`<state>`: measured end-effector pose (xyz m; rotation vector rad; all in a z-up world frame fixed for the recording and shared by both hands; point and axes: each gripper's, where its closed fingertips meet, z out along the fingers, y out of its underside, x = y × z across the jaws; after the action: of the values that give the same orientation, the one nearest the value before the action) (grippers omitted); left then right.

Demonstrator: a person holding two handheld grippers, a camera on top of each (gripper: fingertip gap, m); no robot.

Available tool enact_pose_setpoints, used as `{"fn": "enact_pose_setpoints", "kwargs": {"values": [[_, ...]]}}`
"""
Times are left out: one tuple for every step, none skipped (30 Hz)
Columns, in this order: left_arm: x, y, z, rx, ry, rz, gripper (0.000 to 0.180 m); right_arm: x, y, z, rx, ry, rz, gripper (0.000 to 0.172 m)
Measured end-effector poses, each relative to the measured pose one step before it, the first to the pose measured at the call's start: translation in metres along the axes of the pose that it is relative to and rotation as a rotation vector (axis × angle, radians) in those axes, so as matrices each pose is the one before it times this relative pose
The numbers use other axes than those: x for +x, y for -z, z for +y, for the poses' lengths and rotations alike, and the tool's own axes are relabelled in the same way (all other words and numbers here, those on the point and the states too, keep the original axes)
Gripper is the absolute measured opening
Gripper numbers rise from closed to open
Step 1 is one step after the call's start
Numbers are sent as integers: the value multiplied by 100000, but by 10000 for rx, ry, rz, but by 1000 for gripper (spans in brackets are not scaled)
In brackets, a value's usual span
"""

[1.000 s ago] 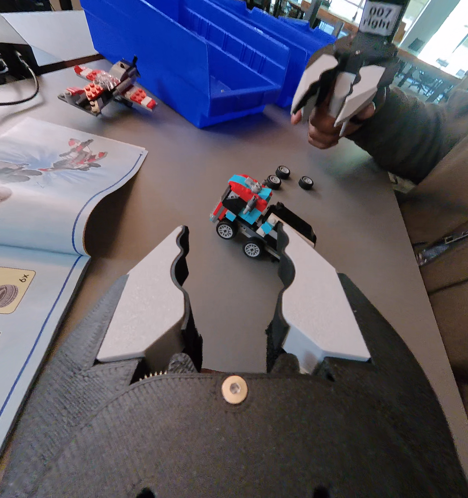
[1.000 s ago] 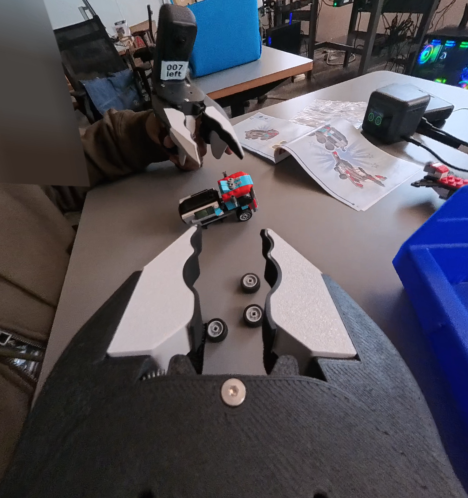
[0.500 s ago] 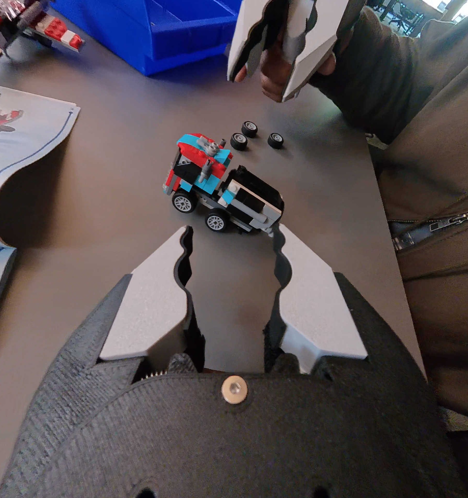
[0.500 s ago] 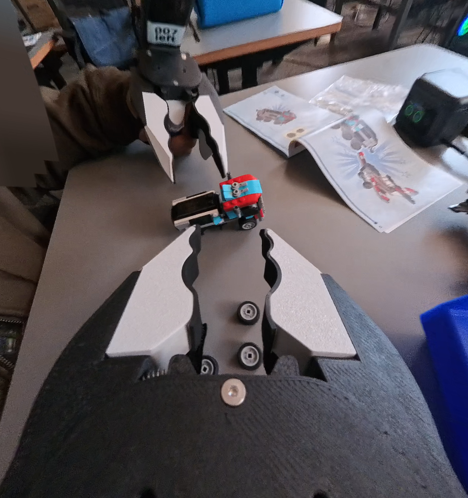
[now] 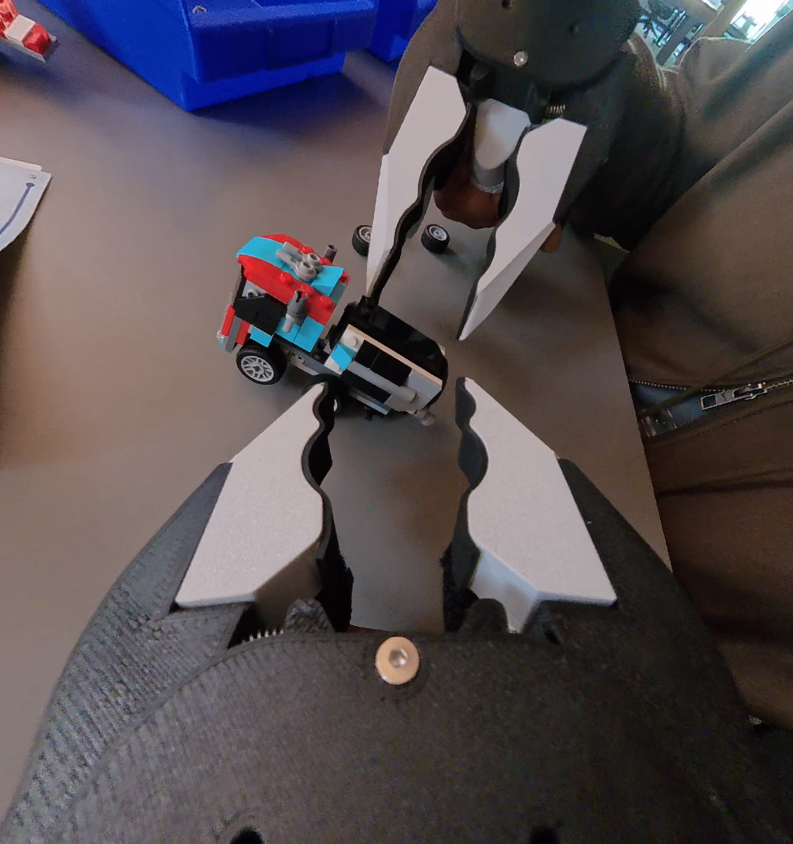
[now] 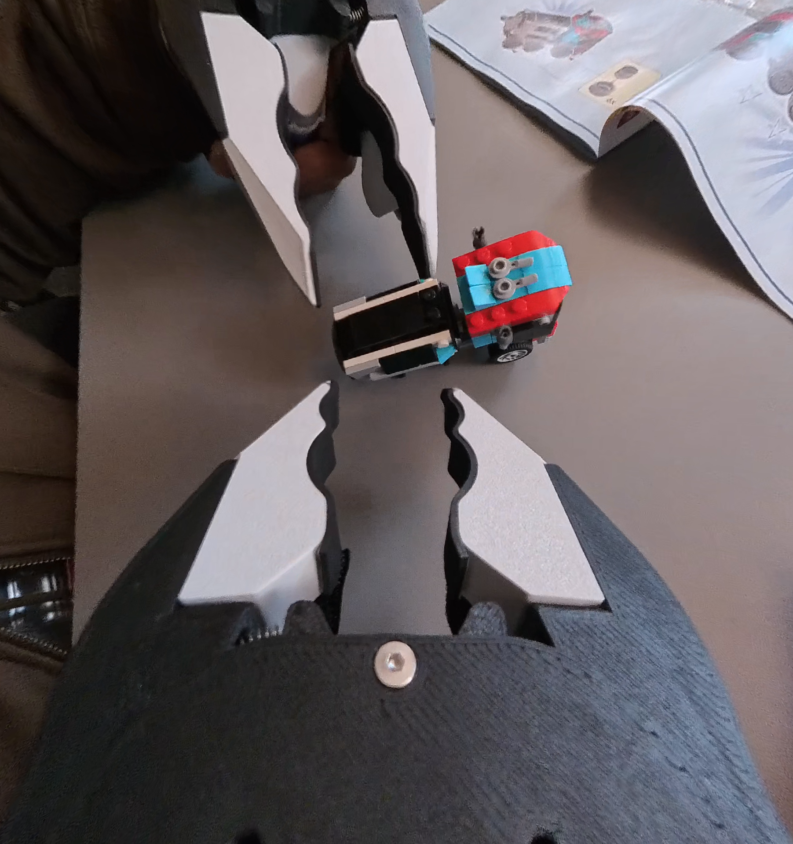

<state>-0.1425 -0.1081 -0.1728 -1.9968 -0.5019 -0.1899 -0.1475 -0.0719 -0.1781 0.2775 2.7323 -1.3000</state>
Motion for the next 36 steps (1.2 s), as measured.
{"fn": "enact_pose_setpoints", "kwargs": {"values": [[-25, -113, 12, -34, 27, -20, 56, 6, -231, 119, -115, 0, 73, 46], [53, -99, -50, 2, 12, 18, 55, -29, -233, 73, -91, -18, 31, 46], [77, -82, -106, 36, -1, 33, 53, -33, -220, 62, -76, -32, 12, 46], [86, -102, -138, 44, 4, 37, 52, -68, -209, 38, -63, -2, -12, 46], [84, -114, -137, 35, 7, 37, 51, -115, -180, 8, -34, 33, -36, 45], [44, -146, -58, -8, 7, 2, 51, -143, -130, -6, -13, 29, -56, 45], [62, -170, -6, -24, 1, 19, 50, -133, -80, -34, 8, 18, -51, 43], [50, -173, -26, -7, 8, 9, 49, 4, -2, -61, 31, 8, 17, 42], [-44, -96, -90, 27, 19, -47, 49, 103, 48, -13, 14, 6, 56, 42], [-31, -60, -72, 13, 56, -9, 49, 153, 99, 12, 19, -10, 52, 42], [20, -84, -96, 27, 78, 30, 49, 177, 153, -30, 54, -40, 54, 41], [22, -154, -81, 16, 56, 14, 49, 186, 196, -33, 66, -46, 53, 42], [5, -188, -98, 24, 32, -22, 49, 186, 227, -21, 50, -39, 49, 42], [-7, -184, -125, 34, 47, -27, 49, 187, 245, 5, 34, -31, 44, 42], [-1, -198, -182, 51, 59, -17, 49, 197, 242, 27, 30, -33, 34, 42], [-19, -210, -208, 64, 76, -26, 50, 230, 223, 58, 19, -51, 19, 43], [-2, -236, -213, 69, 76, -17, 51, 250, 201, 84, 11, -77, 7, 44], [-42, -243, -175, 47, 71, -51, 52, 257, 175, 91, 10, -101, -7, 44], [-79, -205, -131, 47, 58, -69, 52, 224, 153, 99, 13, -108, -8, 44], [-22, -170, -24, -5, 71, -14, 52, 199, 130, 59, 34, -108, 12, 43], [54, -116, 113, -68, 40, 44, 52, 91, 127, 16, 45, -100, 0, 43], [-8, 20, 38, -3, -32, -7, 52, -11, 131, -35, 54, -92, -18, 43], [-49, 130, -4, 16, -30, -25, 52, -25, 138, -60, 61, -103, 18, 43], [-128, 248, -19, 21, -22, -52, 52, -20, 126, -73, 54, -110, 75, 44], [-161, 341, -45, 35, -39, -67, 52, 12, 137, -66, 49, -96, 142, 45], [-189, 433, -91, 65, -50, -78, 52, 16, 94, -51, 48, -119, 213, 49], [-160, 480, -119, 76, -61, -63, 52, -48, 36, -3, 31, -158, 229, 52], [-217, 492, -164, 98, -72, -97, 52, -39, -82, 66, 4, -162, 270, 57], [-338, 478, -215, 136, -43, -156, 52, 21, -151, 98, -2, -103, 341, 62], [-379, 422, -226, 138, 20, -153, 52, 92, -205, 117, -20, -33, 387, 65], [-357, 332, -169, 105, 63, -131, 52, 128, -216, 73, -2, -6, 382, 68], [-373, 259, -127, 88, 68, -130, 52, 48, -238, -46, 59, -25, 284, 68], [-346, 169, -50, 60, 94, -116, 52, -20, -295, -75, 55, -54, 174, 67], [-354, 111, -2, 36, 159, -101, 52, -48, -334, -43, 18, -7, 115, 65], [-293, 51, 20, 28, 198, -56, 52, -87, -327, -36, -1, 52, 68, 58], [-221, 31, 21, 20, 167, -20, 52, -18, -253, -83, 10, 73, 75, 53]]}}
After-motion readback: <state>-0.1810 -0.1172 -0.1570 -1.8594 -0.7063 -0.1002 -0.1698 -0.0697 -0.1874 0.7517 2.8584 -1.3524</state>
